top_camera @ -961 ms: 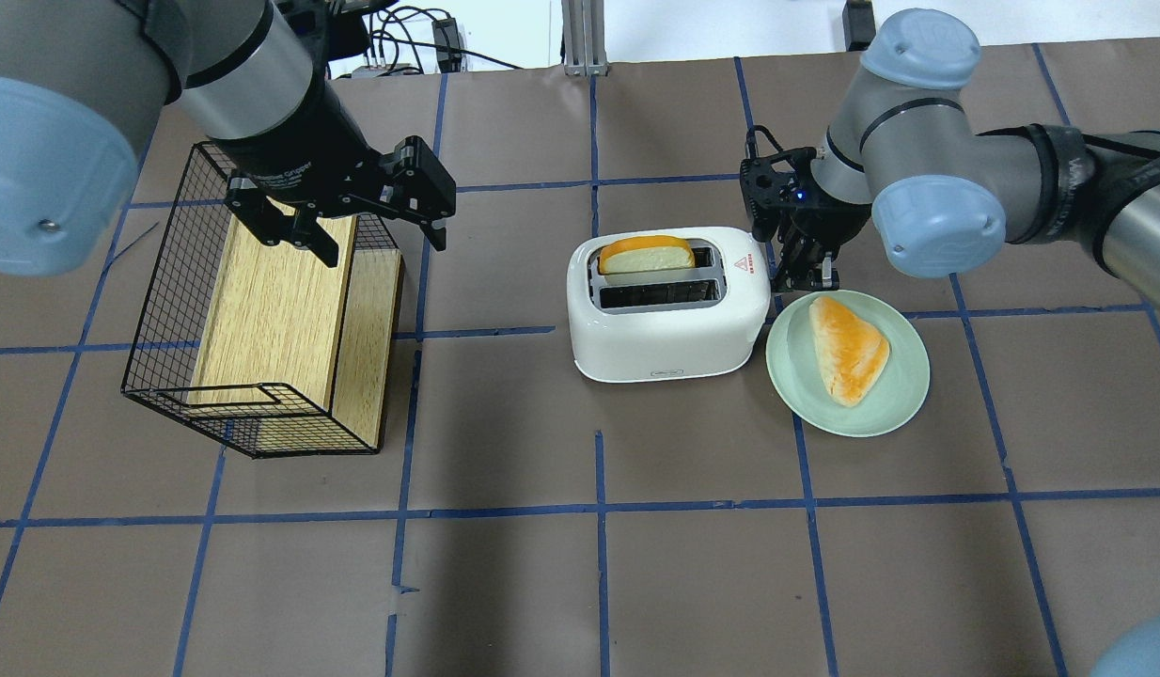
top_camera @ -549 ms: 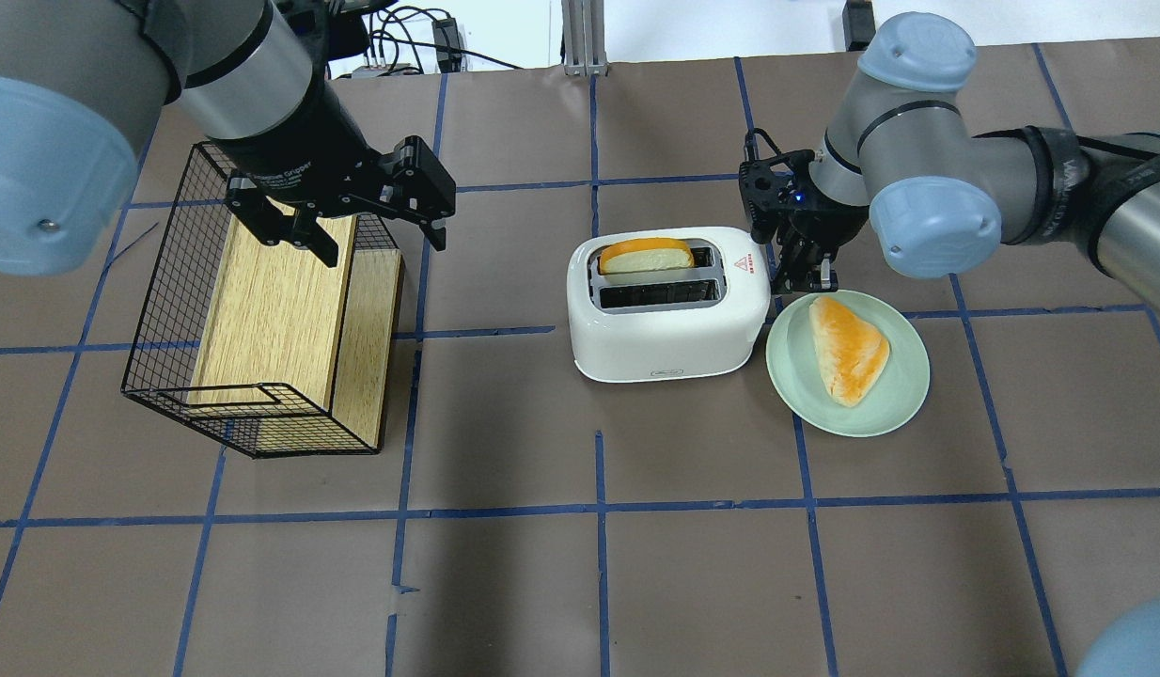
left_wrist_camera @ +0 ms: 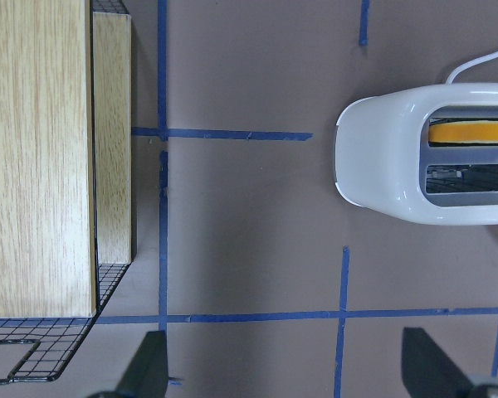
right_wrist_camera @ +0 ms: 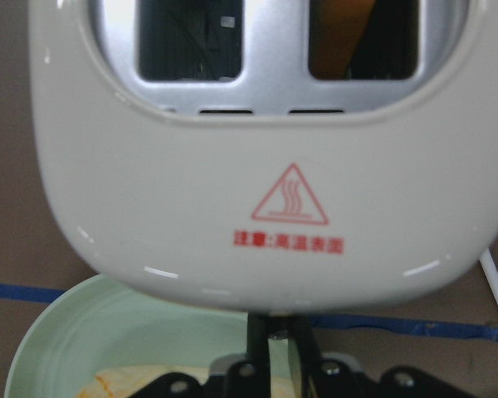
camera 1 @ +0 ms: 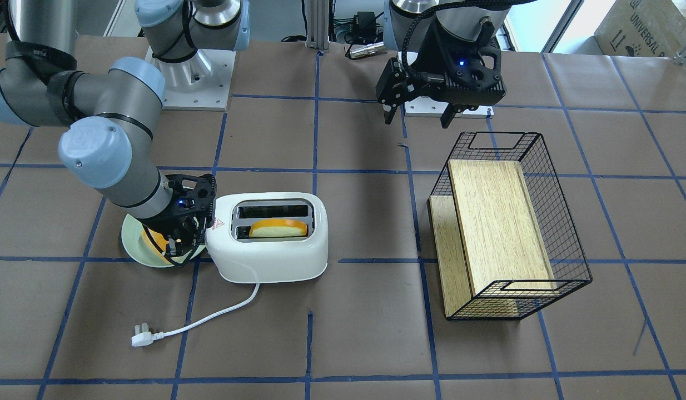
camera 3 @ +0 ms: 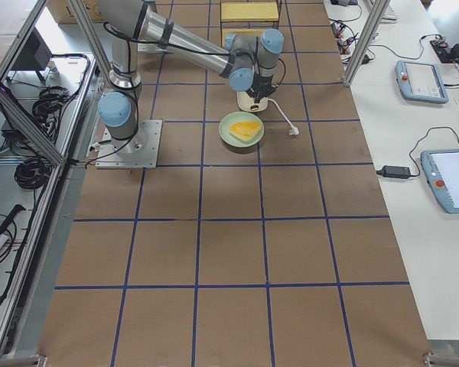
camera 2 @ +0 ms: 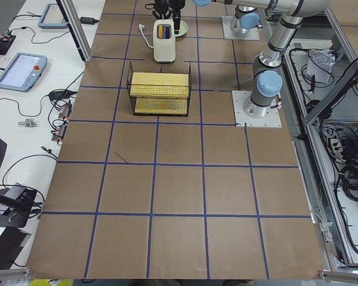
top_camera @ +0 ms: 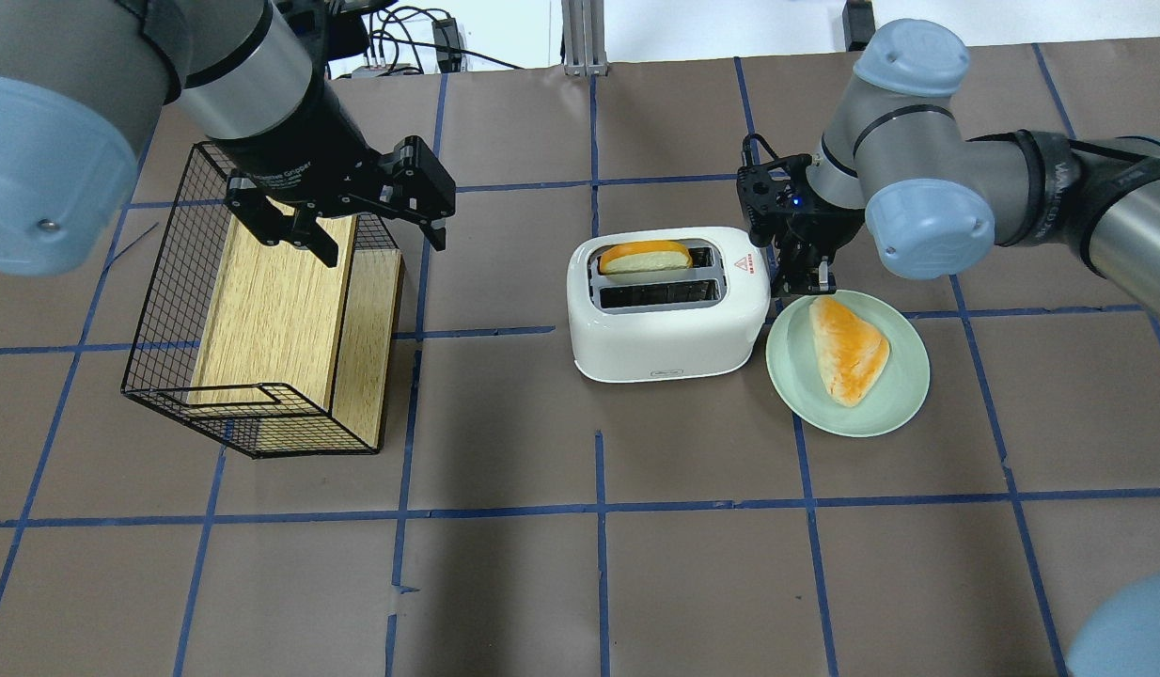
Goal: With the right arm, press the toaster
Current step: 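Lift the right gripper up and away from the toaster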
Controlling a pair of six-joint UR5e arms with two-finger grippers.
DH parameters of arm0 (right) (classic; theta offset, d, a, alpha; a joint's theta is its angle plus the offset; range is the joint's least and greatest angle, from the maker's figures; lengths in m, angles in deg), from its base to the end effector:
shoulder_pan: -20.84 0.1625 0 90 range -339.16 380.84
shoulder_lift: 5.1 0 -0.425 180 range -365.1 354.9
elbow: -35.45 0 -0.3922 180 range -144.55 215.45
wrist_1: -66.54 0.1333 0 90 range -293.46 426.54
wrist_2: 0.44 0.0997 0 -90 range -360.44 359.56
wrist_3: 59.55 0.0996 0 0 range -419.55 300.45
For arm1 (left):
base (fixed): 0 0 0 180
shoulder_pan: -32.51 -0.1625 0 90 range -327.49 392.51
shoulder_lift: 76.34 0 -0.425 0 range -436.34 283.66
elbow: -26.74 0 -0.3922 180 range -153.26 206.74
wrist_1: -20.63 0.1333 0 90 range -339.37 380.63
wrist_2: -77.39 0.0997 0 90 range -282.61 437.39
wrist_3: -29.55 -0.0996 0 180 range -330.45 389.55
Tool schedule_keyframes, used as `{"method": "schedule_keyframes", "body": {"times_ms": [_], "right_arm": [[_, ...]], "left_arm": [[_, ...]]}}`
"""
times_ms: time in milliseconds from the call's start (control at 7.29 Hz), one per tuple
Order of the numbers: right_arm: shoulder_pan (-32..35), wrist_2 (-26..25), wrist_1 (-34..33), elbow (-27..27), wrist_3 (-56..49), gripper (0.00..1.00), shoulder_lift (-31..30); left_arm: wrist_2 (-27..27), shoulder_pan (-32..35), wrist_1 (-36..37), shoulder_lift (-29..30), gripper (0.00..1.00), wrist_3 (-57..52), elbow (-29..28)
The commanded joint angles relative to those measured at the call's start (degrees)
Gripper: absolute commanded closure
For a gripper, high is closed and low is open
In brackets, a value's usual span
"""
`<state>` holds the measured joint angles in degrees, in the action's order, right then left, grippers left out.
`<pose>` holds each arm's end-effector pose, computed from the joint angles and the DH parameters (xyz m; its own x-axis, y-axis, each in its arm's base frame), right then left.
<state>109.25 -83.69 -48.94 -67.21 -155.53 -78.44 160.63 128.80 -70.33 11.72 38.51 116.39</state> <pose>0.1295 -0.5605 0.2722 0.0759 -0.9956 -0.0544 -0.9900 -0.0687 -0.1236 -0.1967 -0.4607 0.5064 -0.9918 -0.0446 0.1199 -0.0455 0.9990 -0.0046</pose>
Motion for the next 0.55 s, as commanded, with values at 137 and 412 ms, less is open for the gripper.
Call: {"method": "schedule_keyframes", "body": {"times_ms": [137, 412], "right_arm": [[-0.09, -0.08, 0.26, 3.14, 0.09, 0.74, -2.23], [-0.70, 2.36, 7.08, 8.59, 1.05, 0.62, -3.56]], "left_arm": [[0.00, -0.04, 0.00, 0.00, 0.00, 0.00, 0.00], [-0.09, 0.04, 0.00, 0.00, 0.00, 0.00, 0.00]]}}
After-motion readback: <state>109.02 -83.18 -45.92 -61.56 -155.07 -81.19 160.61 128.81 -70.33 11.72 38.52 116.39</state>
